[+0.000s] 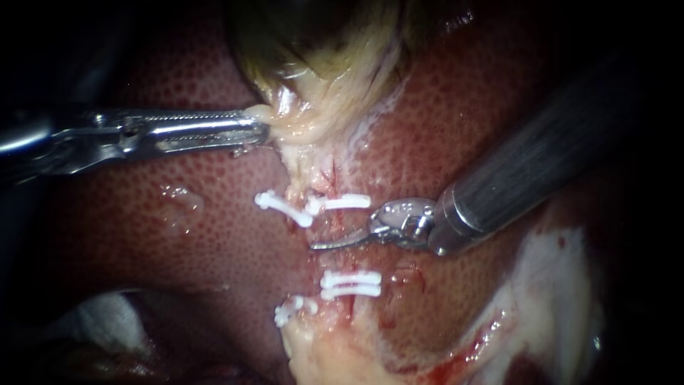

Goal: Go back from the cut right tube

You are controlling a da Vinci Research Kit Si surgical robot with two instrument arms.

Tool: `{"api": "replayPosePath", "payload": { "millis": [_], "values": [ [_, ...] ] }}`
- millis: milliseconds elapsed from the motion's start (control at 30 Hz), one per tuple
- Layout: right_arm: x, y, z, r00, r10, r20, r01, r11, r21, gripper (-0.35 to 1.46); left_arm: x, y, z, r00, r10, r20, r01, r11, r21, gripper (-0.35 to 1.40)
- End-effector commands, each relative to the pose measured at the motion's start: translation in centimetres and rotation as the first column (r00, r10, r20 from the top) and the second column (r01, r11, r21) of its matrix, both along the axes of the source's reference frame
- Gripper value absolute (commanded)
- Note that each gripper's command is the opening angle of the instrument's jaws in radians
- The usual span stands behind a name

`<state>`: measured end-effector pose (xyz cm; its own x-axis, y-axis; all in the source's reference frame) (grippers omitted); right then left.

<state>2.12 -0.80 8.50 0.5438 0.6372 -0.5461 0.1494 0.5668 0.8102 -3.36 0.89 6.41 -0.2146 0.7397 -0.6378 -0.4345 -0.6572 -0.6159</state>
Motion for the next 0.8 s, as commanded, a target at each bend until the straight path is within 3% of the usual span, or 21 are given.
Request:
{"api": "replayPosePath", "payload": {
  "millis": [33, 200, 333, 467, 800],
  "values": [
    [0.00, -0.02, -0.01, 1.0000, 0.004, -0.002, -0.004, 1.000, 0.008, -0.35, 0.00, 0.00, 0.00, 1.0000, 0.000, 0.000, 0.000, 1.000, 0.000, -0.35],
    [0.01, -0.06, -0.04, 0.9987, 0.050, 0.002, -0.050, 0.999, -0.013, -0.33, 0.00, 0.00, 0.00, 1.0000, 0.000, 0.000, 0.000, 1.000, 0.000, -0.35],
    [0.01, -0.07, -0.05, 0.9986, 0.052, 0.003, -0.052, 0.999, -0.014, 0.21, 0.00, 0.00, 0.00, 1.0000, 0.000, 0.000, 0.000, 1.000, 0.000, -0.35],
    [0.02, -0.08, -0.06, 0.9988, 0.050, 0.002, -0.050, 0.999, -0.013, 0.44, 0.00, 0.00, 0.00, 1.0000, 0.000, 0.000, 0.000, 1.000, 0.000, -0.35],
    [0.01, -0.12, -0.11, 0.9990, 0.045, -0.001, -0.045, 0.999, -0.011, 0.73, 0.01, 0.00, 0.00, 1.0000, 0.000, 0.000, 0.000, 1.000, 0.000, -0.35]
  ]
}}
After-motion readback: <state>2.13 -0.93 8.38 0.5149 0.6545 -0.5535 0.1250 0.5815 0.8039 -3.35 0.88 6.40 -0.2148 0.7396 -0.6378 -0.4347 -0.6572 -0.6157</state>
